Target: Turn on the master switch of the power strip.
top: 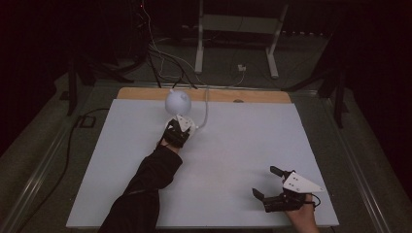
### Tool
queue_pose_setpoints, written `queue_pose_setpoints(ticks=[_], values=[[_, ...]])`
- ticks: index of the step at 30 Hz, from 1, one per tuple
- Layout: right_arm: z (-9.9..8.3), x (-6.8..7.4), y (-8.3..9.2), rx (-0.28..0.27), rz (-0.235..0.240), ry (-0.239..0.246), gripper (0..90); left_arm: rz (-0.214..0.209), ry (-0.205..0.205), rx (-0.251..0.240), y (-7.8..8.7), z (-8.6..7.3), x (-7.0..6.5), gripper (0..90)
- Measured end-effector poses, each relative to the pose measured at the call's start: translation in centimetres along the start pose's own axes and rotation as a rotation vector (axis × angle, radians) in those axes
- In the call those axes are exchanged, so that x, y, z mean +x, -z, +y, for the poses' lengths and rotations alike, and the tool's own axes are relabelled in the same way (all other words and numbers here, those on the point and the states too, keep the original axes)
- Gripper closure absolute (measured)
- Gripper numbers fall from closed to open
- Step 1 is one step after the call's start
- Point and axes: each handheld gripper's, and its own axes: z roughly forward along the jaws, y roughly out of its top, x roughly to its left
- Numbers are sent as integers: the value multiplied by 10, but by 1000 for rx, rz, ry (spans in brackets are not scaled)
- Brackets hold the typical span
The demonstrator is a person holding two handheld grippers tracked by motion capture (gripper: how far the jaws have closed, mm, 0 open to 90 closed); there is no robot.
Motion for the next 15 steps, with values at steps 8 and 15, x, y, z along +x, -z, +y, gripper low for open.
queue_pose_setpoints(ticks=[8, 15], values=[[0, 0, 0, 2, 0, 4, 0, 0, -8, 8, 0, 0, 0, 900], [0, 1, -1, 4, 2, 4, 0, 4, -30, 19, -1, 1, -1, 900]])
